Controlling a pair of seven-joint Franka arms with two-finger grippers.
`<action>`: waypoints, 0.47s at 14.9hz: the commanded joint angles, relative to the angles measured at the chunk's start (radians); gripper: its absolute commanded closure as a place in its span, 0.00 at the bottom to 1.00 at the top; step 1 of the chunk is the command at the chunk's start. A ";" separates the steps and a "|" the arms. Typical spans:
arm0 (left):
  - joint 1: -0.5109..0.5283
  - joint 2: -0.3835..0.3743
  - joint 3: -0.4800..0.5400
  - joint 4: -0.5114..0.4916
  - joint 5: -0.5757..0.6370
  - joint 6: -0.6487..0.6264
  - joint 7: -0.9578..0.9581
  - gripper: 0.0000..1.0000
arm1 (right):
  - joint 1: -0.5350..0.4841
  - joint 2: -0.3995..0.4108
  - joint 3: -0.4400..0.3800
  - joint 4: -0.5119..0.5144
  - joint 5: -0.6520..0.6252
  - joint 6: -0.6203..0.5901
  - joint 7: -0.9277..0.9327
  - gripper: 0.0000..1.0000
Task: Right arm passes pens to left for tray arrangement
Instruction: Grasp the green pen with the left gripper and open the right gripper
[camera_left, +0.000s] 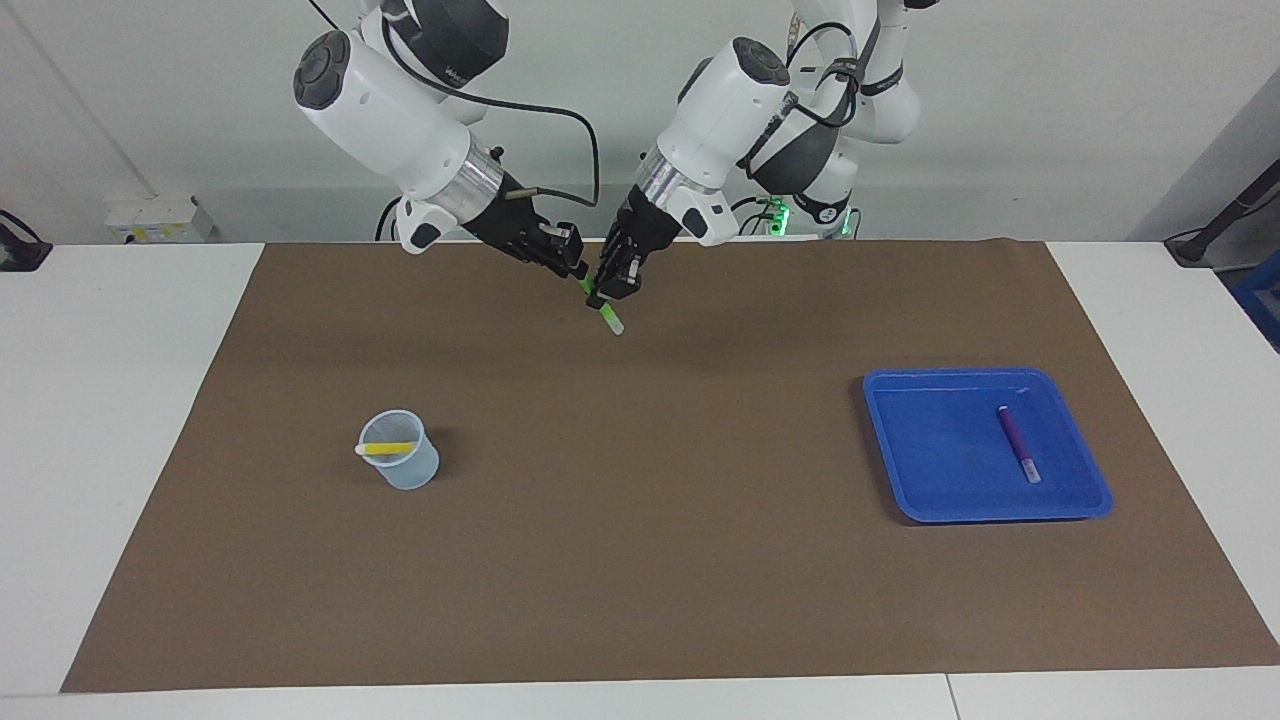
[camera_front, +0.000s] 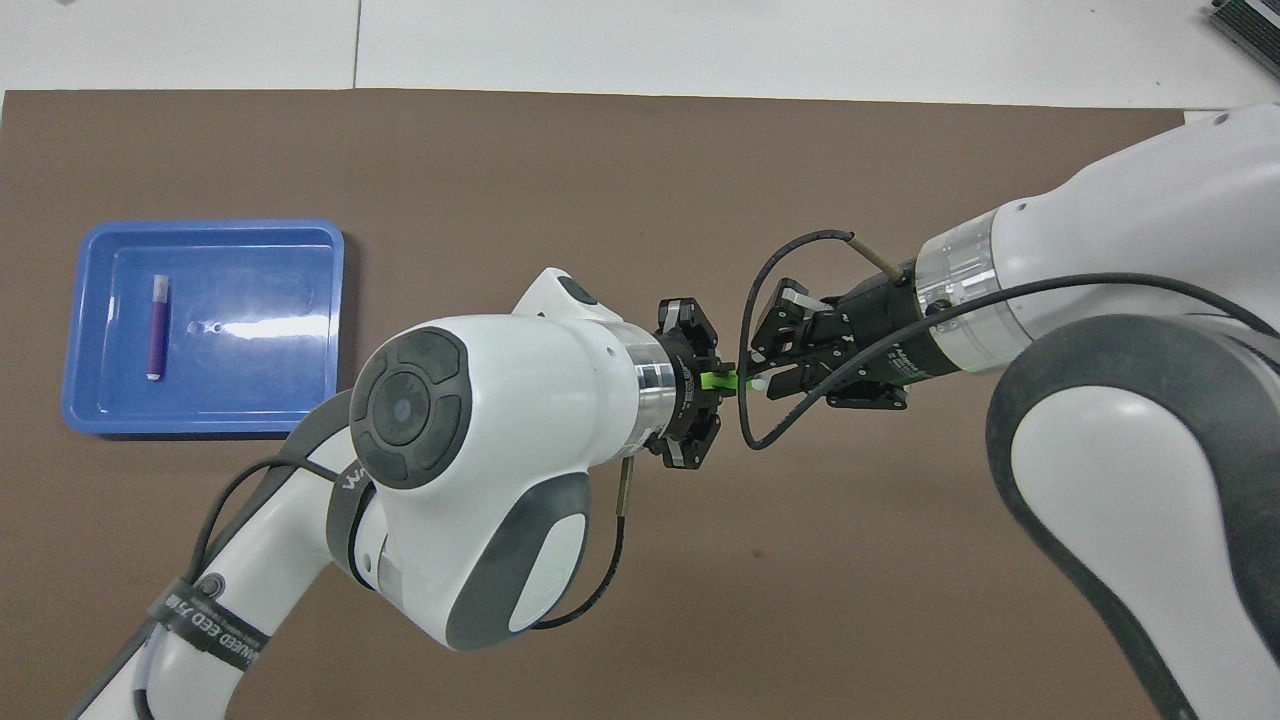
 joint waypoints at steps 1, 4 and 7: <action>-0.008 -0.028 0.011 -0.024 0.021 -0.013 0.018 1.00 | -0.014 -0.021 0.001 -0.016 0.007 0.016 -0.007 0.27; 0.000 -0.033 0.013 -0.021 0.107 -0.039 0.070 1.00 | -0.025 -0.026 -0.014 -0.012 -0.063 0.014 -0.081 0.25; 0.024 -0.039 0.020 -0.019 0.113 -0.114 0.254 1.00 | -0.101 -0.035 -0.014 -0.028 -0.160 -0.001 -0.301 0.25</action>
